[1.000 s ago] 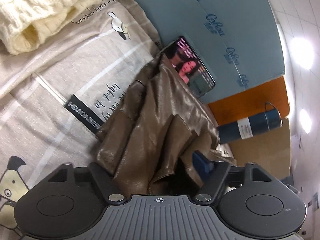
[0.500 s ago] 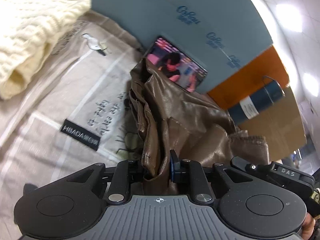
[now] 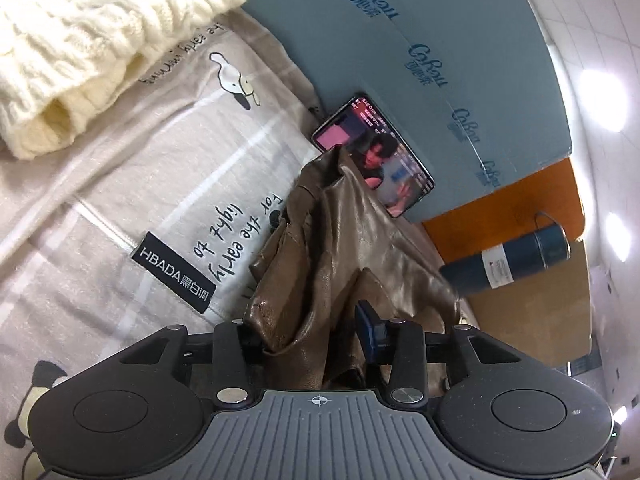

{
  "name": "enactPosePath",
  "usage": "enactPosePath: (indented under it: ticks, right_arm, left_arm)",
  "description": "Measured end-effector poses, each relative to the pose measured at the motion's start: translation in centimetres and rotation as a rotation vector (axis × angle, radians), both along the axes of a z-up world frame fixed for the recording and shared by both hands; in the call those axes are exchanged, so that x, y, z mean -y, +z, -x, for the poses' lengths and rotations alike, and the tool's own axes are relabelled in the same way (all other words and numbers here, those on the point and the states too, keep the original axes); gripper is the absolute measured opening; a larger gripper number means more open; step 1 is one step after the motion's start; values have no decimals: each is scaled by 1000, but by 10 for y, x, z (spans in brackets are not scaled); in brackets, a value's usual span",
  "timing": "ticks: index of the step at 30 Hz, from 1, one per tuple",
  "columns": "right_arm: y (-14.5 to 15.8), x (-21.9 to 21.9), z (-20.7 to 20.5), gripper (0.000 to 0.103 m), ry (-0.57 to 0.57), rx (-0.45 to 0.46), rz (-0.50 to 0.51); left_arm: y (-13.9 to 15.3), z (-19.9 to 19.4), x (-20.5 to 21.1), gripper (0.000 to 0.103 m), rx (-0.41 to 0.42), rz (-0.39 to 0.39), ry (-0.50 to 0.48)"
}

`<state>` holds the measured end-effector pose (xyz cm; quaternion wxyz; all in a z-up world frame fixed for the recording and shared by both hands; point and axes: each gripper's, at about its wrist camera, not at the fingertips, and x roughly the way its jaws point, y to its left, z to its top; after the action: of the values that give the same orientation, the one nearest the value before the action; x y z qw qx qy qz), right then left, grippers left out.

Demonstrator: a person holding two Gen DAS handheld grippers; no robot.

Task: Fold clothes

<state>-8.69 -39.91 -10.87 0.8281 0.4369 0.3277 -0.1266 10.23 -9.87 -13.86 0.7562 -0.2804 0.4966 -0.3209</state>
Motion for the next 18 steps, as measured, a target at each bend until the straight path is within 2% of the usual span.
enactPosePath:
  ticks: [3, 5, 12, 18]
  right_arm:
    - [-2, 2, -2, 39, 23, -8, -2]
    - [-3, 4, -5, 49, 42, -10, -1]
    - [-14, 15, -18, 57, 53, -27, 0]
    - [-20, 22, -33, 72, 83, -2, -15]
  left_arm:
    - [-3, -4, -2, 40, -25, 13, 2]
    - [-6, -7, -3, 41, -40, 23, 2]
    - [-13, -12, -3, 41, -40, 27, 4]
    - [-16, -14, -4, 41, -43, 36, -17]
